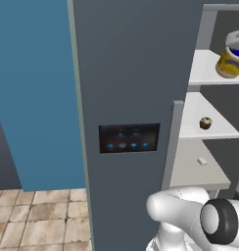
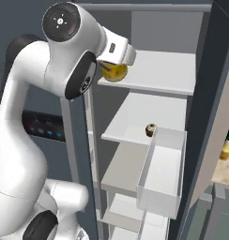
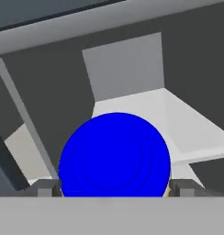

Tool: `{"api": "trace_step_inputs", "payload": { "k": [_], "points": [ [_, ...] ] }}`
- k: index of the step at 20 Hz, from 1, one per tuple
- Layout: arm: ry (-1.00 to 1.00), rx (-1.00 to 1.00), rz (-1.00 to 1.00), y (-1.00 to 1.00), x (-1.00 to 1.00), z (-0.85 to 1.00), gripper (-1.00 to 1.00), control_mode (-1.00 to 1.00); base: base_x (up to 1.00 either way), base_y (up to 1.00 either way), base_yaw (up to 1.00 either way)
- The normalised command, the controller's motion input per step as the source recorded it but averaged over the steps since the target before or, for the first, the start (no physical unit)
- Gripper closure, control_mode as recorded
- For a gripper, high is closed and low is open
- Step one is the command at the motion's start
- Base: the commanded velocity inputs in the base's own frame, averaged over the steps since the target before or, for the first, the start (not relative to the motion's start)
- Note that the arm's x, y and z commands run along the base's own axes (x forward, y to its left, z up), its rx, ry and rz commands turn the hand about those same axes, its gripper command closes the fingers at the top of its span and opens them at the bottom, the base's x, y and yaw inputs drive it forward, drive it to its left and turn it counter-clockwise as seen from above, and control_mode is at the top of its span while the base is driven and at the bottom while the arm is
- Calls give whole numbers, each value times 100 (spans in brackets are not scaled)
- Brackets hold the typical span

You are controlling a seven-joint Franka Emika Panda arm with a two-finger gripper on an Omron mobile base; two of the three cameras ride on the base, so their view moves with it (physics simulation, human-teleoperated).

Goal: Place the mayonnaise and mustard from the counter to the top shelf of the fridge. If the existing items in the fridge are on the top shelf, move them to other shelves.

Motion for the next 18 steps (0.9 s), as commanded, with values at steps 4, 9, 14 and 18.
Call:
{"api": "trace_step_inputs", "payload": {
  "k": [4,9,14,18],
  "points": [
    [-25,0,0,-39,99,0,100,-100,0,0,0],
    [-5,0,0,-19,80,-1,100,-100,0,0,0],
    [16,0,0,-23,63,-8,100,-100,0,0,0],
    [18,0,1,-28,54,-15,100,-100,0,0,0]
  ]
}}
